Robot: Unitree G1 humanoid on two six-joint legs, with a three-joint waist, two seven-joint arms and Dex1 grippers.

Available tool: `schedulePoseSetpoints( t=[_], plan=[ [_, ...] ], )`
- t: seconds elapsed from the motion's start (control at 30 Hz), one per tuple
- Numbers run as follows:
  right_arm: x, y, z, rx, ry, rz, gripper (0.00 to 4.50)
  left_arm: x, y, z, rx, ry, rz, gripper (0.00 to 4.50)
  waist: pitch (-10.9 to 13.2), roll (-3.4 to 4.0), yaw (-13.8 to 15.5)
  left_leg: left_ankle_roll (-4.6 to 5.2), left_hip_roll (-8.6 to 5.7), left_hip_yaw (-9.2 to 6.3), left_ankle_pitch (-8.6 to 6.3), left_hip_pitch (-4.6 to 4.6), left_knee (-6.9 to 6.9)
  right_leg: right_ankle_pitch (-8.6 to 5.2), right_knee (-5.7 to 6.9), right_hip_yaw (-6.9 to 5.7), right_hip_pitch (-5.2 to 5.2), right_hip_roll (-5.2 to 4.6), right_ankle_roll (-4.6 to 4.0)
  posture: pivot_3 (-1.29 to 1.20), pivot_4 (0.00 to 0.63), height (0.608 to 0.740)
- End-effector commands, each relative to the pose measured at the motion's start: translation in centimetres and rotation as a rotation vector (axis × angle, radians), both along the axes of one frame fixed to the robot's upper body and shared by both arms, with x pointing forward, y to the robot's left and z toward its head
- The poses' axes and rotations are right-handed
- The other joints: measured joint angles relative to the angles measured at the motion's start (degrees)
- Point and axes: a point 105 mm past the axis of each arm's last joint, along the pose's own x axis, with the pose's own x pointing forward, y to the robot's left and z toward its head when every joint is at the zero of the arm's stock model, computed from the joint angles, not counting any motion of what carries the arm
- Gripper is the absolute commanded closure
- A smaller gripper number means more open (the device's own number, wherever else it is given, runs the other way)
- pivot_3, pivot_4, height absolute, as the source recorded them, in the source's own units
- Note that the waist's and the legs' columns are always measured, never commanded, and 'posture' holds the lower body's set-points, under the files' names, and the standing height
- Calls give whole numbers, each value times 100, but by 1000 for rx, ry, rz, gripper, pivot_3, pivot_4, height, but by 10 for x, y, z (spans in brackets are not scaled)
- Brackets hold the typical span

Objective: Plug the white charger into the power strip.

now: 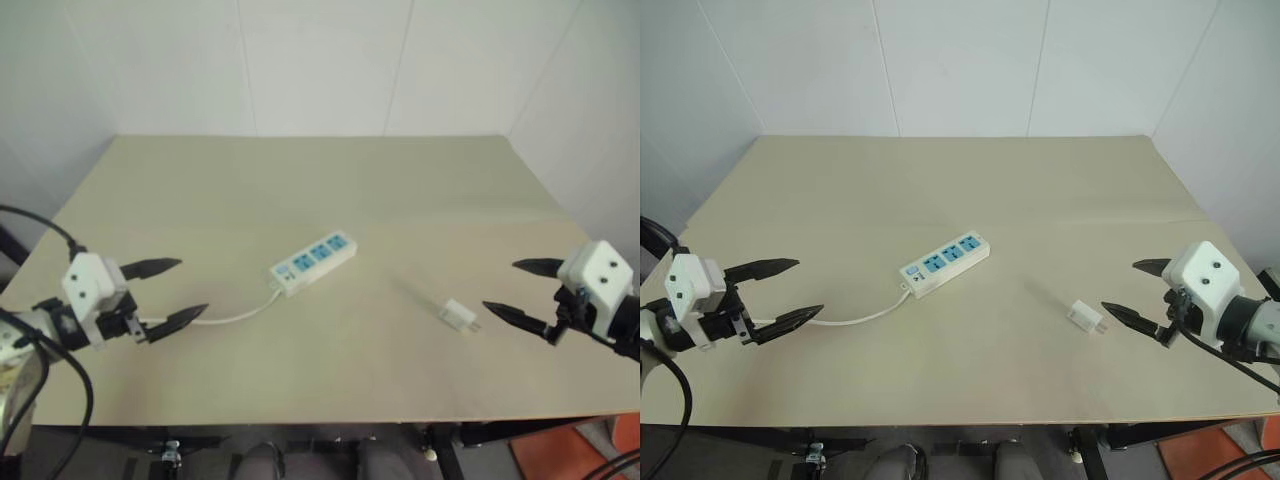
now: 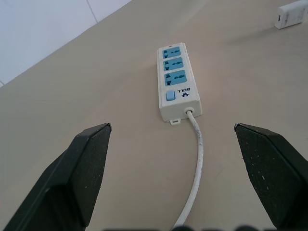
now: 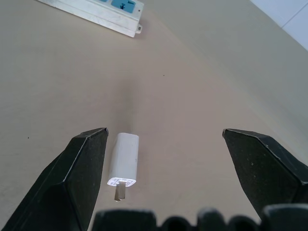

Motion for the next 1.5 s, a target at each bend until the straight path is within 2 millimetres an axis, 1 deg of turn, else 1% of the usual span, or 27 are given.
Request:
schedulePoseSetpoints(
  t=[0.03,0.2,0.33,0.4,0.43,0.53,0.6,0.7,0.73,0.8,0.87,0.9,1.0,1.17,1.27,1.37,1.4,1.43,1.5],
  plan=[
    [-1,7,14,-11,-63,28,0,4,-8,6,12,-31,-7,31,0,0,2,0,0,0,0,0,0,0,0,0,0,0,0,0,150,740],
    [-2,10,14,-8,-68,32,0,7,-17,1,-11,-11,-39,31,0,0,3,0,0,-1,0,0,0,0,1,0,1,0,0,0,150,740],
    [-3,11,15,-5,-73,32,0,10,-19,-3,-4,1,-42,31,0,-1,-1,0,0,-1,0,0,0,2,1,0,1,1,-2,0,150,740],
    [-3,12,15,-7,-73,38,0,15,-18,-8,32,5,-22,31,0,0,4,0,-1,-1,0,1,0,2,2,0,1,0,-2,0,150,740],
    [-3,13,15,-7,-74,41,0,18,-17,-11,49,8,-4,31,0,-1,6,0,-2,-1,0,3,1,2,2,0,3,0,-1,0,150,740],
    [-1,17,14,-4,-74,57,0,30,-25,-22,69,27,13,31,1,-1,10,0,-3,-1,0,4,1,1,2,0,5,1,1,0,150,740],
    [1,20,14,-5,-76,65,0,39,-35,-32,67,57,6,31,0,-1,18,0,-4,-2,0,3,2,2,2,0,6,0,2,0,150,740],
    [3,28,17,-4,-93,91,0,62,-59,-46,31,124,2,31,1,-1,77,0,-8,-4,0,2,7,6,2,-1,8,-2,4,0,150,740],
    [4,30,18,-3,-97,95,0,65,-63,-48,25,138,1,31,1,-2,90,0,-9,-5,0,0,11,8,3,-1,7,-1,8,0,150,740],
    [4,33,19,-7,-105,105,0,79,-72,-59,24,204,35,31,2,-4,95,0,-9,-7,0,-3,13,11,1,0,8,2,6,0,150,740],
    [3,35,21,-8,-111,111,0,86,-77,-66,31,249,52,31,2,-5,96,0,-9,-8,0,-8,13,18,3,0,2,2,-4,0,150,740],
    [2,36,22,-6,-119,113,0,89,-79,-74,52,294,73,31,2,-5,95,0,-9,-10,0,-9,13,18,3,0,2,4,-4,0,150,740],
    [-1,38,24,-2,-135,116,0,94,-84,-88,100,351,97,600,2,-5,96,1,-9,-14,0,-10,12,21,5,-1,1,5,-9,0,150,740],
    [-2,41,24,-1,-145,116,0,95,-94,-101,58,424,81,2295,2,-5,131,0,-10,-15,1,-4,16,20,8,-1,7,3,-6,0,150,740],
    [-3,41,24,0,-147,116,0,95,-97,-112,73,450,82,3318,1,-3,142,0,-10,-15,1,6,19,13,9,-2,18,4,5,0,150,740],
    [-3,42,24,0,-149,117,0,94,-101,-116,44,471,65,4289,0,-2,150,0,-13,-15,0,25,19,8,2,-3,45,1,14,0,150,740],
    [-3,42,24,0,-149,117,0,93,-103,-116,38,467,47,4474,0,-2,149,0,-14,-15,0,33,19,8,0,-3,55,-1,15,0,150,740],
    [-3,42,24,-1,-148,117,0,90,-105,-115,36,457,21,4474,0,-2,149,0,-15,-15,0,44,19,6,-2,-3,67,-3,17,0,150,740],
    [-4,43,23,0,-146,119,0,78,-109,-109,42,397,-98,4474,0,-2,143,0,-16,-13,0,54,19,5,-5,-3,78,-6,20,0,150,740]
  ],
)
